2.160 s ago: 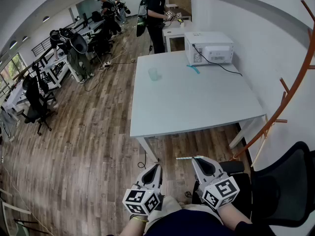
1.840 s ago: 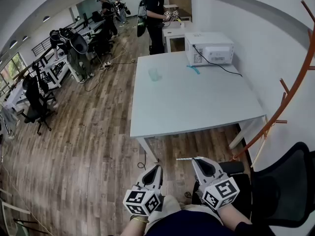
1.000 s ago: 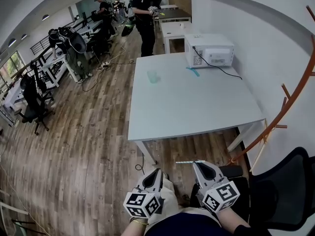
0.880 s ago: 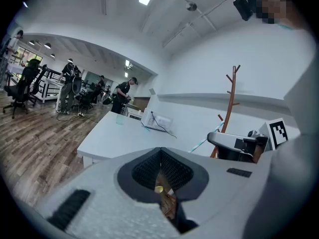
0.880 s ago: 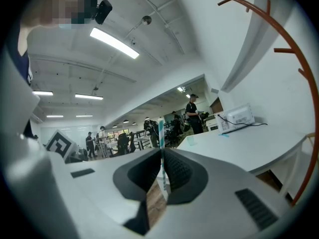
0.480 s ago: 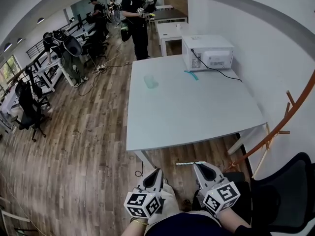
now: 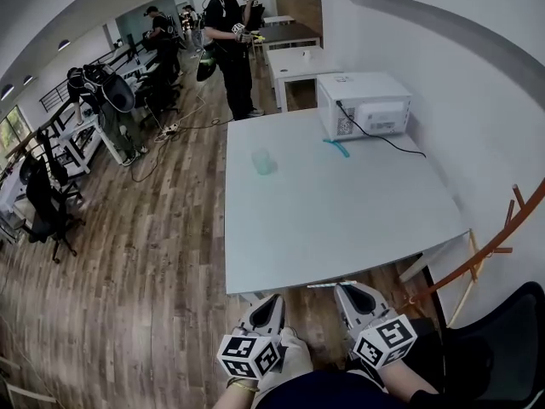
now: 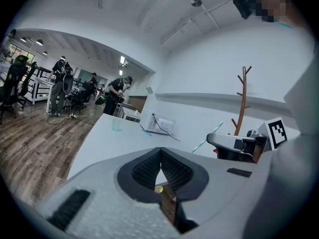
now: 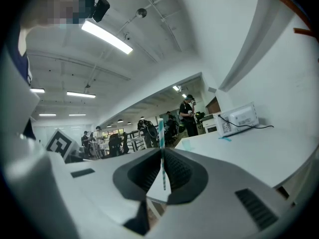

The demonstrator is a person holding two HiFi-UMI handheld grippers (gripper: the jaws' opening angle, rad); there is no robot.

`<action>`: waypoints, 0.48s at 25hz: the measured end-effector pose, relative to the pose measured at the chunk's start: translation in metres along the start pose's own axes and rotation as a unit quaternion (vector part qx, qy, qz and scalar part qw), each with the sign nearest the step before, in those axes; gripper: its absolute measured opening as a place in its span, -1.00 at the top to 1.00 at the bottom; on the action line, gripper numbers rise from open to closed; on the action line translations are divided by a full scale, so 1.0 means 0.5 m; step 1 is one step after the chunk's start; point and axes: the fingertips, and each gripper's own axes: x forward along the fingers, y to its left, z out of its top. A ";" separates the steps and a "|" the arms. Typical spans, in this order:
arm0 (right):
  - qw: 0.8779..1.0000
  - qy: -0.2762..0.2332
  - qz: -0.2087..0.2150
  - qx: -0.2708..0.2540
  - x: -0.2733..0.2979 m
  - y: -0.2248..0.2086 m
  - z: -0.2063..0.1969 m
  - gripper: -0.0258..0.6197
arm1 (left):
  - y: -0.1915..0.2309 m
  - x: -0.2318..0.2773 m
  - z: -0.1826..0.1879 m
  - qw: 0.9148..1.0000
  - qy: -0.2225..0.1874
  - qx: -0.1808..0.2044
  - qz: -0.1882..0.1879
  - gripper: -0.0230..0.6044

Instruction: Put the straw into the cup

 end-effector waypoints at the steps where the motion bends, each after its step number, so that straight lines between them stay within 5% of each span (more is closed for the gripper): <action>1: 1.000 0.000 0.000 -0.001 0.018 -0.001 0.005 0.80 | 0.014 0.009 0.011 1.000 -0.001 0.000 0.000 0.87; 12: 1.000 -0.004 0.001 -0.009 0.199 -0.018 0.064 0.80 | 0.158 0.103 0.114 1.000 -0.013 -0.010 0.012 0.87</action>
